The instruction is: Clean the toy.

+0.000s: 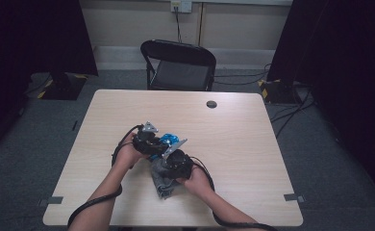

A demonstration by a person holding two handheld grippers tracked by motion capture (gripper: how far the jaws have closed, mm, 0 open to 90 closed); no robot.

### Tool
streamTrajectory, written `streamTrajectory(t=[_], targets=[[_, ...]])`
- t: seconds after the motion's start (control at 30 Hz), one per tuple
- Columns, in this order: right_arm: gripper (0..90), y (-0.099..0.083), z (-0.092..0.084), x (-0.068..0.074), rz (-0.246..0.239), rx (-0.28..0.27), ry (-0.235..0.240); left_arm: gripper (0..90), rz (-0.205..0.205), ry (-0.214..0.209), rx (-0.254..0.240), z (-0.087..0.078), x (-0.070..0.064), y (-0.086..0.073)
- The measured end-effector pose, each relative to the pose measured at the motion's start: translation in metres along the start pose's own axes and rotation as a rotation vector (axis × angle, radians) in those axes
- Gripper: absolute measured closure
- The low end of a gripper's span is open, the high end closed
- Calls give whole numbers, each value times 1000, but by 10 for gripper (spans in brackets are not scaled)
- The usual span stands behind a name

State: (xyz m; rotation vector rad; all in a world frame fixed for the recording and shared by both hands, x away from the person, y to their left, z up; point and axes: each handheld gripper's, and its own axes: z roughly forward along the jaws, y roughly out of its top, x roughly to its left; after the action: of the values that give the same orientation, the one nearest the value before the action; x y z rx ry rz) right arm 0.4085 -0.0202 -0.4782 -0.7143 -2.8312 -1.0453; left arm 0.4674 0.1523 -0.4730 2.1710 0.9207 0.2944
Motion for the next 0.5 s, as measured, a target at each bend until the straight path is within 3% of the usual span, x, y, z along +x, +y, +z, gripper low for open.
streamTrajectory(t=[0.27, 0.5], targets=[[764, 0, 1, 8, -27, 1, 49, 510, 2, 2, -4, 0, 0, 0], [762, 0, -10, 10, -45, -10, 48, 510, -3, 5, -14, 1, 0, -1]])
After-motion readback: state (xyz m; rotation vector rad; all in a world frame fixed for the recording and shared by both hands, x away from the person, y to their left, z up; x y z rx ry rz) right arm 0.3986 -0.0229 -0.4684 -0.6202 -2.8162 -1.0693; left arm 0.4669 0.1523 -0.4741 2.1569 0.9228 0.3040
